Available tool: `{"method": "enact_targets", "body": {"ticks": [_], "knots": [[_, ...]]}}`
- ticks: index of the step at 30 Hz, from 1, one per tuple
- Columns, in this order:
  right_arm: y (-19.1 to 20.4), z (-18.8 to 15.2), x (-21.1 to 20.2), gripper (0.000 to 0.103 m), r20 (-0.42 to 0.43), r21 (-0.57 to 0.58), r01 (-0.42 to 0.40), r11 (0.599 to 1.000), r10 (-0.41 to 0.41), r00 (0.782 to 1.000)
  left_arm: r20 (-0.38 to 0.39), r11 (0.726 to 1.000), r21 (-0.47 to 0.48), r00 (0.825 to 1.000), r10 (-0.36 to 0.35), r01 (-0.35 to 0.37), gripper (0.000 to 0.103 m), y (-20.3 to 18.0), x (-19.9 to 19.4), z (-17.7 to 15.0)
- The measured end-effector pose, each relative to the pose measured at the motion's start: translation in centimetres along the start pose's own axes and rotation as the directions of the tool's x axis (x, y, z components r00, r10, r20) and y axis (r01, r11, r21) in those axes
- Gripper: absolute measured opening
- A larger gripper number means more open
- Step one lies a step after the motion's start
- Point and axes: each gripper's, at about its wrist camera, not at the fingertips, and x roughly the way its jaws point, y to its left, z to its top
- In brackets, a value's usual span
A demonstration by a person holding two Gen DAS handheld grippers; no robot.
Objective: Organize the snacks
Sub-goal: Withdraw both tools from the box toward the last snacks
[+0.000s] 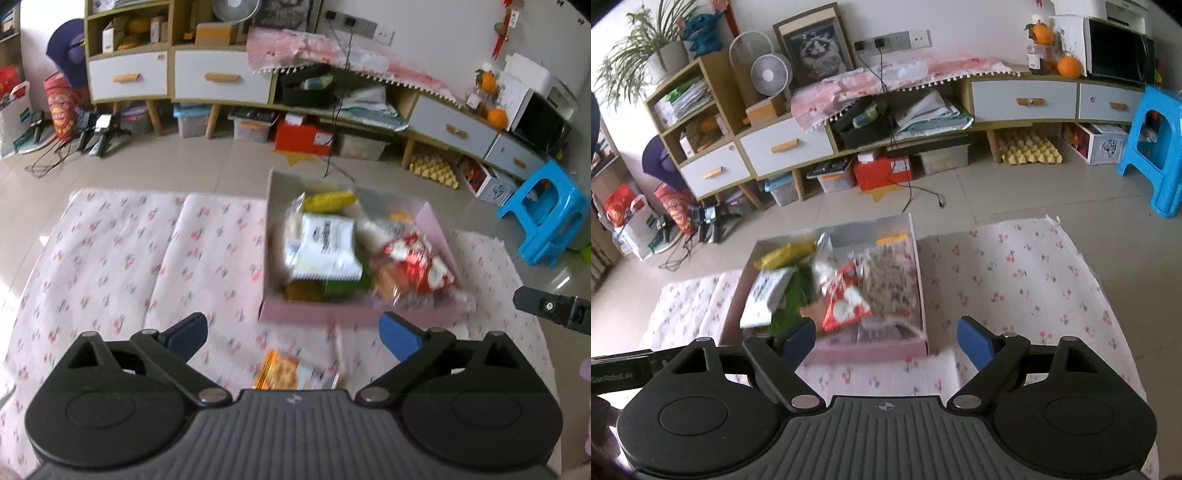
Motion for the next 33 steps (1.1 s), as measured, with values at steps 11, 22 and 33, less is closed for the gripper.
{"method": "enact_targets", "body": {"ticks": [11, 22, 33], "knots": [[0.5, -4.9, -0.5, 0.087, -0.017, -0.045, 0.007, 0.999, -0.007, 1.0, 0.015, 0.999, 0.004, 0.999, 0.053, -0.053, 0.101, 1.1, -1.2, -3.8], [2.2, -9.2, 0.6, 0.09, -0.064, -0.215, -0.018, 0.977, 0.004, 0.998, -0.062, 0.993, -0.114, 0.998, 0.019, -0.026, 0.1, 1.8, -0.7, -5.2], [4.2, -12.5, 1.9, 0.09, -0.206, -0.348, -0.214, 0.913, 0.149, 0.967, -0.092, 0.954, -0.298, 0.996, 0.002, -0.03, 0.097, 2.5, 1.0, -5.6]]}}
